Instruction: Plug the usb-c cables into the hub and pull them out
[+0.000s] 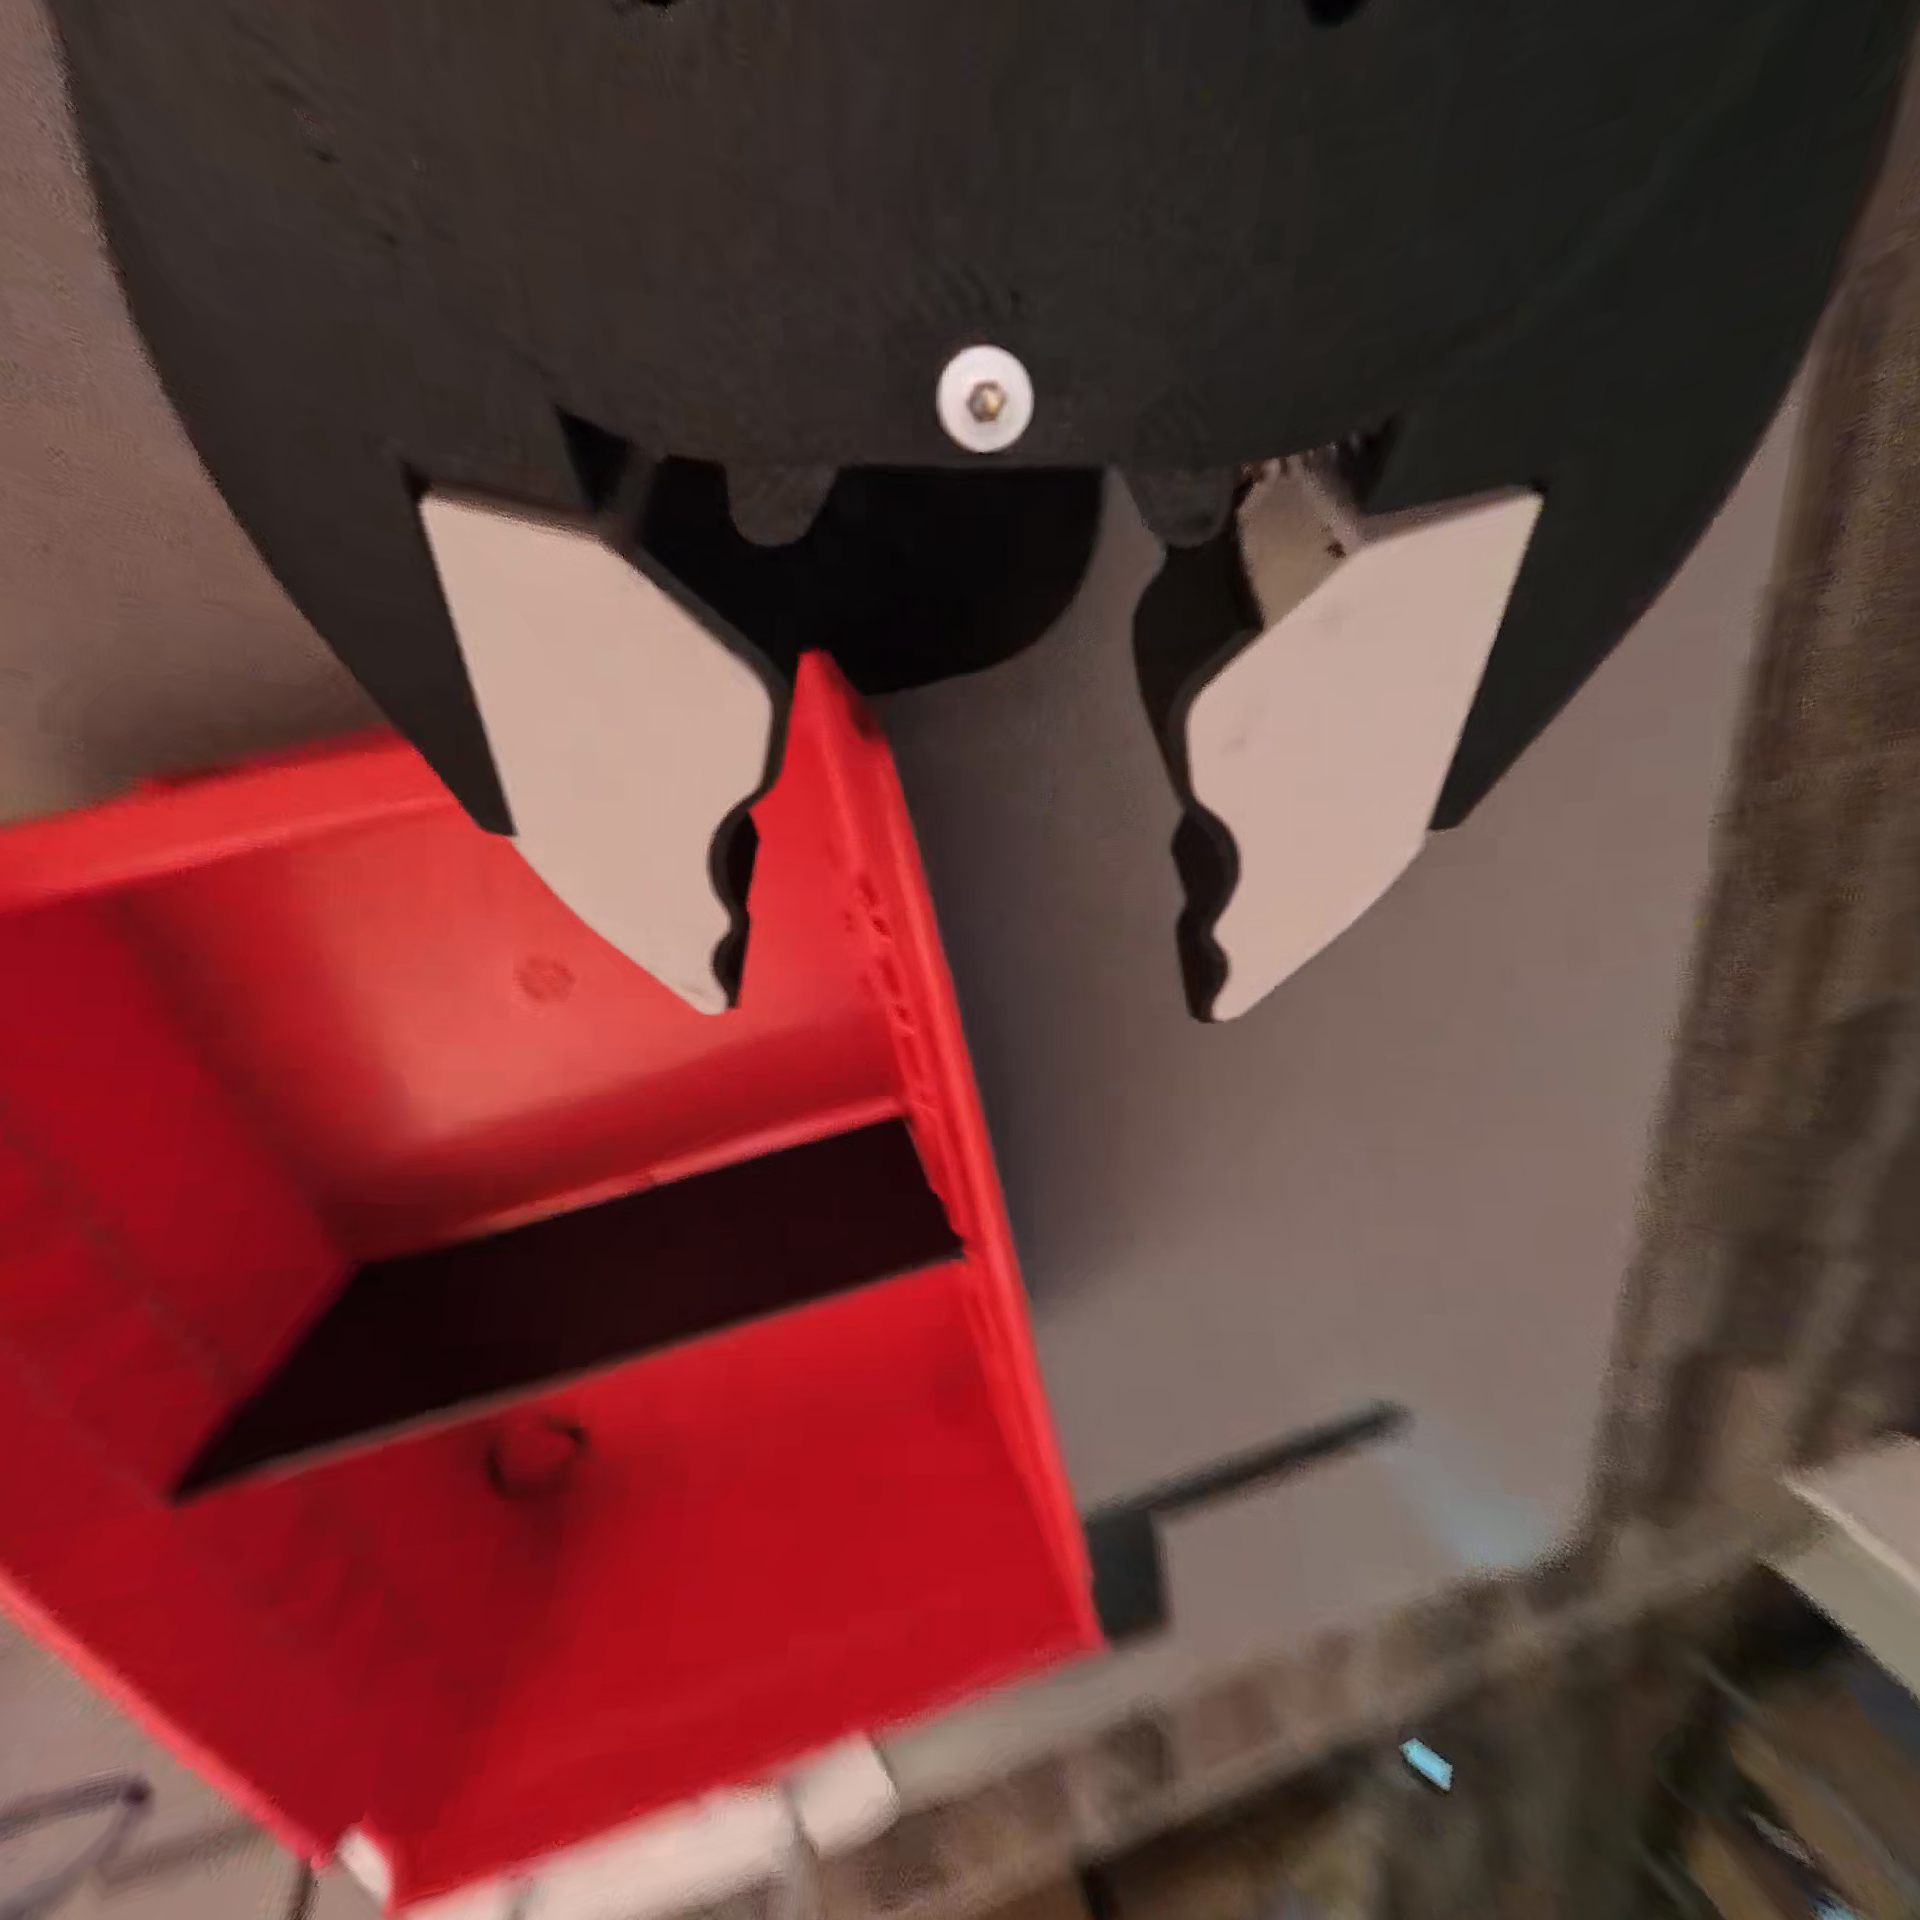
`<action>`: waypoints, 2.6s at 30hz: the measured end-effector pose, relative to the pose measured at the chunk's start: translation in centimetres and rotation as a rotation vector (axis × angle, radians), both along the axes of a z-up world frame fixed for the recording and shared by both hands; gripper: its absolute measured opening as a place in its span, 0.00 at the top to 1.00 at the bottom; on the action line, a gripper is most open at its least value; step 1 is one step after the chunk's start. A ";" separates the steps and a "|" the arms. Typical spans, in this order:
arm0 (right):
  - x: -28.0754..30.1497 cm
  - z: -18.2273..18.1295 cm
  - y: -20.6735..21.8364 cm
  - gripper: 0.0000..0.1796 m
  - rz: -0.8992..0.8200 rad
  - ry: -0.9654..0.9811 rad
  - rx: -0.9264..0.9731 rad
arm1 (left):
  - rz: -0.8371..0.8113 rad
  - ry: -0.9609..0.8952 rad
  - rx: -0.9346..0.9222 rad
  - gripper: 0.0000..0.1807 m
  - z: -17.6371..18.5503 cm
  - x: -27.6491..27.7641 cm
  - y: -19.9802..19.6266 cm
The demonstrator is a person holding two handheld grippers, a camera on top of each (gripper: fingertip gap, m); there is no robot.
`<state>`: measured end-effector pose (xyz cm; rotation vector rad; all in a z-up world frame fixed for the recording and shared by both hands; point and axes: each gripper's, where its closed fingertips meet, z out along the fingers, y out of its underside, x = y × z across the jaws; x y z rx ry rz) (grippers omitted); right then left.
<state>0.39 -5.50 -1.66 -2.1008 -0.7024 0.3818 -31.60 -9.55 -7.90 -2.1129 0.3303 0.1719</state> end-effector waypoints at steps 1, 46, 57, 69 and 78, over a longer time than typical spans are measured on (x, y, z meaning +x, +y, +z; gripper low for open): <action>-3.8 0.9 -0.6 0.82 0.106 0.090 0.047 | 0.044 0.046 0.063 0.54 1.4 -0.7 -0.1; -14.7 -2.2 -1.7 0.97 0.200 -0.220 -1.080 | 0.053 -0.397 0.409 0.47 13.1 -7.8 -16.7; 12.7 6.4 -3.5 0.98 -0.141 -0.085 -0.977 | -0.563 -0.699 -0.250 0.49 2.3 15.2 -10.0; 39.6 -7.2 -8.7 0.98 -0.698 0.114 -1.042 | -0.518 -0.357 -0.645 0.48 -4.8 31.0 1.6; 42.7 -14.8 -10.7 0.98 -0.646 0.090 -1.167 | -0.507 -0.008 -0.904 0.71 -8.8 30.9 1.8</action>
